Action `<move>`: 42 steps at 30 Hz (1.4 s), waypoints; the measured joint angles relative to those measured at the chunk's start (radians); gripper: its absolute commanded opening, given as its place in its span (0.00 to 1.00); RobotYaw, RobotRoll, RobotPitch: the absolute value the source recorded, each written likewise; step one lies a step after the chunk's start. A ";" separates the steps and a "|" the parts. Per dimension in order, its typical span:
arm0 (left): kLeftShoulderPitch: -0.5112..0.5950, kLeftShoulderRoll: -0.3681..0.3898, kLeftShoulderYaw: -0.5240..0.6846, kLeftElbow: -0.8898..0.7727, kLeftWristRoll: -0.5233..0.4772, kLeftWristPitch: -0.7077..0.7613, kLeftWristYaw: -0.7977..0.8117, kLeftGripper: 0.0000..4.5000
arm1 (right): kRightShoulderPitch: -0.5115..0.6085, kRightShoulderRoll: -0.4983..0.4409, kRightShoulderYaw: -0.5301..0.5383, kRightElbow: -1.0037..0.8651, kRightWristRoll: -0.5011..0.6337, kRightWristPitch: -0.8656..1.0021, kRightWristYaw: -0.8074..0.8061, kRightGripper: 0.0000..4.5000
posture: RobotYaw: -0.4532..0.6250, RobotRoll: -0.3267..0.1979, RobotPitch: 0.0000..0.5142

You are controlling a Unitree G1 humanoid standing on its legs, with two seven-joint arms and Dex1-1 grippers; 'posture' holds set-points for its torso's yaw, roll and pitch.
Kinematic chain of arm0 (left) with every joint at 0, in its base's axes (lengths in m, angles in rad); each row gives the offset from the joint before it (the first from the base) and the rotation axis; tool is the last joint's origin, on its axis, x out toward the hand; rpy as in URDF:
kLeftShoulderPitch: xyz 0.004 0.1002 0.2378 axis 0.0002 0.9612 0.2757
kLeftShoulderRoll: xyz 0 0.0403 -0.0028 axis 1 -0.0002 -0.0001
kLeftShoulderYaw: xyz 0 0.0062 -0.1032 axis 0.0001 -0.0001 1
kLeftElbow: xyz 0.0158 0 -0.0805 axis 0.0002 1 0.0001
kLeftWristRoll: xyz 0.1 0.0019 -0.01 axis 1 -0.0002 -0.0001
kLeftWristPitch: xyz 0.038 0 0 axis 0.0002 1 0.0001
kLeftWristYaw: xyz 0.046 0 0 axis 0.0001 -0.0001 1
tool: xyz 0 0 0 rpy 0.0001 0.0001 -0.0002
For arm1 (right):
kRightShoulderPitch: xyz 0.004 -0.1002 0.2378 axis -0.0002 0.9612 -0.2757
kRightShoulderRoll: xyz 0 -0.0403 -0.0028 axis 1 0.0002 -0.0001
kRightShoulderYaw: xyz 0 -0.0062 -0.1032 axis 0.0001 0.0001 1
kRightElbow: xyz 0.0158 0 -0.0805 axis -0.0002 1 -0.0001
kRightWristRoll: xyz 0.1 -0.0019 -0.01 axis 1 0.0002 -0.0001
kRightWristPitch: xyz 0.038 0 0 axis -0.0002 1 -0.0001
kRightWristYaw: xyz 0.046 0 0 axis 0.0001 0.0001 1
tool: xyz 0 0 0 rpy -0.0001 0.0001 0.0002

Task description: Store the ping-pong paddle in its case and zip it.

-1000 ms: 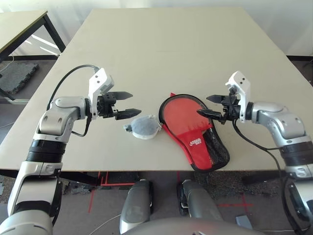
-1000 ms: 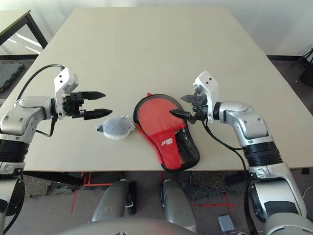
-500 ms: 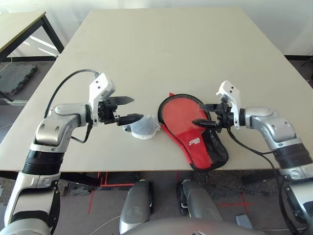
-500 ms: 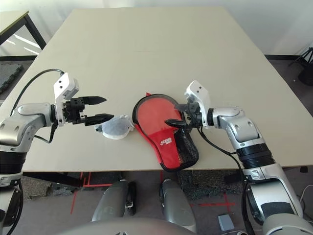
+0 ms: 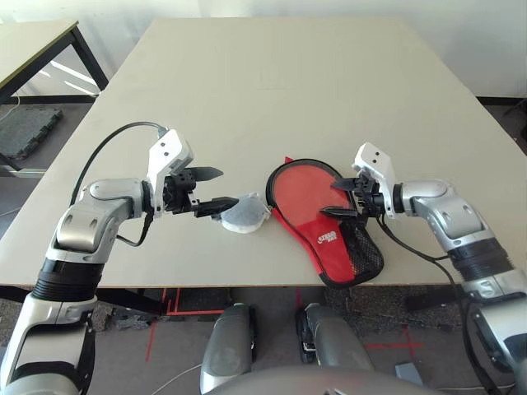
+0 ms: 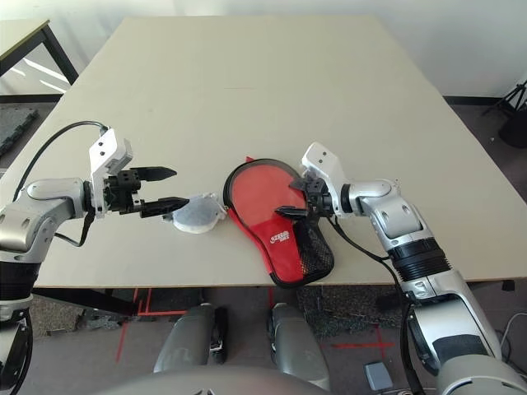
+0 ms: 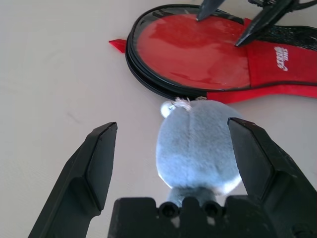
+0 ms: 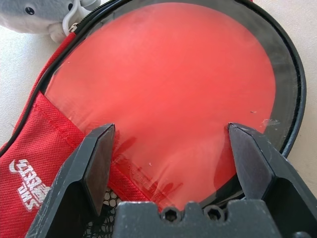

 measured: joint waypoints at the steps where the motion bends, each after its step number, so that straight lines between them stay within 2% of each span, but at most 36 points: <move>1: 0.004 0.003 -0.003 -0.008 -0.001 0.002 -0.006 1.00 | 0.000 0.000 0.000 0.001 -0.002 0.000 0.000 1.00 | 0.62 0.62 0.18; 17: 0.017 0.021 -0.059 -0.017 0.000 0.002 -0.049 1.00 | 0.013 0.008 0.006 0.008 -0.055 -0.042 -0.003 1.00 | 0.61 0.62 0.20; 26: -0.015 -0.005 -0.127 -0.014 0.011 -0.010 -0.049 1.00 | 0.028 0.010 0.001 -0.011 -0.057 -0.041 -0.012 1.00 | 0.60 0.62 0.24; 32: -0.044 -0.042 -0.175 0.012 0.052 -0.032 -0.044 1.00 | 0.047 0.007 -0.001 -0.046 -0.057 -0.034 -0.019 1.00 | 0.58 0.62 0.28; 36: -0.066 -0.047 -0.193 0.038 0.091 -0.061 -0.036 0.79 | 0.061 0.003 -0.003 -0.073 -0.056 -0.030 -0.023 1.00 | 0.58 0.62 0.30; 42: -0.093 -0.053 -0.204 0.067 0.118 -0.077 -0.036 0.27 | 0.079 0.002 -0.013 -0.113 -0.053 -0.013 -0.028 1.00 | 0.57 0.62 0.31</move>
